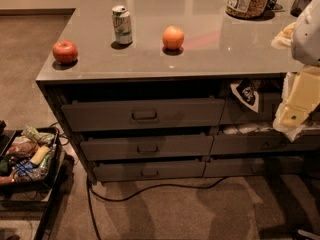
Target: Open middle drawer
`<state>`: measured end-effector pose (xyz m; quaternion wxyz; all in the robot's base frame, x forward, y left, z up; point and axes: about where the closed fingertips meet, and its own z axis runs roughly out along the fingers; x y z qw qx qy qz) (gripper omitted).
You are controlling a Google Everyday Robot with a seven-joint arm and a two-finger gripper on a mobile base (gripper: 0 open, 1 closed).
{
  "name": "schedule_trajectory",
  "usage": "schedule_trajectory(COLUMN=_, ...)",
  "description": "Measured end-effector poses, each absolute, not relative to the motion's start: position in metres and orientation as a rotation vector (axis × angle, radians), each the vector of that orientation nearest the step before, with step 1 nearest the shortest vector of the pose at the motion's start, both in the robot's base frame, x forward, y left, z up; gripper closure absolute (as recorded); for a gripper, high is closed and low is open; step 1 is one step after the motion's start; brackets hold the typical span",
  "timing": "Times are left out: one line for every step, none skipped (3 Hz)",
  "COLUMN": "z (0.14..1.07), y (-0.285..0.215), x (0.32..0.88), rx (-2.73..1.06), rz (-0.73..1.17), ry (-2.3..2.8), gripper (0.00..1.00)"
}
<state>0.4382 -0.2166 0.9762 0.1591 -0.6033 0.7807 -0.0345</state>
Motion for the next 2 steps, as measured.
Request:
schedule_trajectory(z=0.9762, y=-0.2166, x=0.4382, rx=-1.725, rz=-0.099, ry=2.231, gripper=0.0)
schedule_trajectory(z=0.9771, y=-0.2144, x=0.4388, rx=-1.714, rz=-0.069, ry=2.155, gripper=0.0)
